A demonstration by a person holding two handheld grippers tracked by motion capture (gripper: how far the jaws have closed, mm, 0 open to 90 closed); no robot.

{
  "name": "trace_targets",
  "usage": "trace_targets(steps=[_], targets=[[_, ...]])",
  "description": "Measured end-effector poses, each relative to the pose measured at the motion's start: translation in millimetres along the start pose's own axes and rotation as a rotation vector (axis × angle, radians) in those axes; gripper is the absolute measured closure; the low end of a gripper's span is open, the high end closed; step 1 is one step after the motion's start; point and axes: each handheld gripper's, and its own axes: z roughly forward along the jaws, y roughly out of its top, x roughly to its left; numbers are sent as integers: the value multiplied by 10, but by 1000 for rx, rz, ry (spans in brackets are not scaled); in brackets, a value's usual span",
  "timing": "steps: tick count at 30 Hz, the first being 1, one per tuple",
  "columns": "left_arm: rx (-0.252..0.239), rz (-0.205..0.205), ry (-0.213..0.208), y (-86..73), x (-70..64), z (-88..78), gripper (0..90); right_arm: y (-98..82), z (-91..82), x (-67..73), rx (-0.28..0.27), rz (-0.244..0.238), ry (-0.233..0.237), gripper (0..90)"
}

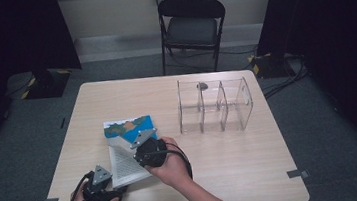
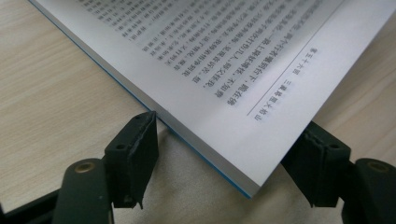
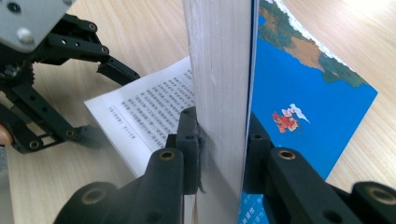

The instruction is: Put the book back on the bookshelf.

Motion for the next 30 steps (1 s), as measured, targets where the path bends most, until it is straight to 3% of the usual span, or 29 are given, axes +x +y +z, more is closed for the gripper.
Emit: trace_targets(steps=[2,3,4,8,20,24,30], targets=[[-15,-19,-5,11,27,-30,368,-1,2,6,4,1,1,745],[-36,10,26,5,72,-77,500,-10,6,10,4,-9,-4,745],[-53,-29,-7,-1,108,-79,525,-12,2,8,5,-10,-5,745],[-59,-44,-43,-12,139,-69,527,-31,-5,10,3,-9,-2,745],[-48,-62,-58,4,119,-47,509,-208,105,83,21,-28,7,728],[-69,-62,-58,17,107,-61,508,-305,169,122,38,-32,12,720],[-75,-61,-59,34,98,-66,508,-374,197,135,16,-27,21,689]])
